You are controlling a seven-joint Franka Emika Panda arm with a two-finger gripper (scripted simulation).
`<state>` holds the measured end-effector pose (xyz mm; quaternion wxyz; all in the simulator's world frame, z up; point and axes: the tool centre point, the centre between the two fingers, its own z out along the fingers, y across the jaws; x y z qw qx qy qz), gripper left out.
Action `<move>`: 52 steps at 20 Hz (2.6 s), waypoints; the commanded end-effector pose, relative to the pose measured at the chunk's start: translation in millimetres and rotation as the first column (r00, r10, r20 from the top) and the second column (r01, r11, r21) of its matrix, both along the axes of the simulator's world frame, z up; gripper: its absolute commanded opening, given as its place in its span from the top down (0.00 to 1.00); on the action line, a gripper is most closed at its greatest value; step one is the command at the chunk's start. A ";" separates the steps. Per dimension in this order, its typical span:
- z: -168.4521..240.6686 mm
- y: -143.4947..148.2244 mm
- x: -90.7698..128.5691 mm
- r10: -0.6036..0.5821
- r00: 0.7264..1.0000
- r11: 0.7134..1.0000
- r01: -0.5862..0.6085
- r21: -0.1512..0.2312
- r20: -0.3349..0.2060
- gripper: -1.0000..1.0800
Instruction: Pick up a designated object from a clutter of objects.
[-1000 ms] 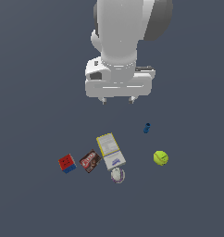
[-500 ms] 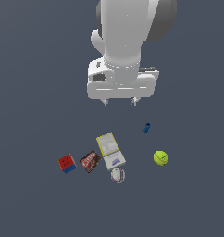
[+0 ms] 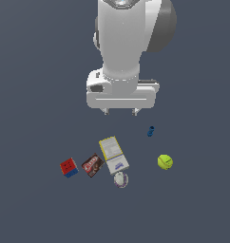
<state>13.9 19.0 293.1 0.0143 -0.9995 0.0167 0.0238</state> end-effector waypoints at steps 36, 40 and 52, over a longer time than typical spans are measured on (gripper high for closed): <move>-226.6 -122.2 83.8 -0.659 0.750 0.750 0.661 -0.030 0.045 0.04; -235.0 -122.1 83.7 -0.660 0.750 0.750 0.661 -0.030 0.046 0.04; -277.3 -122.9 84.1 -0.663 0.747 0.747 0.664 -0.029 0.047 0.04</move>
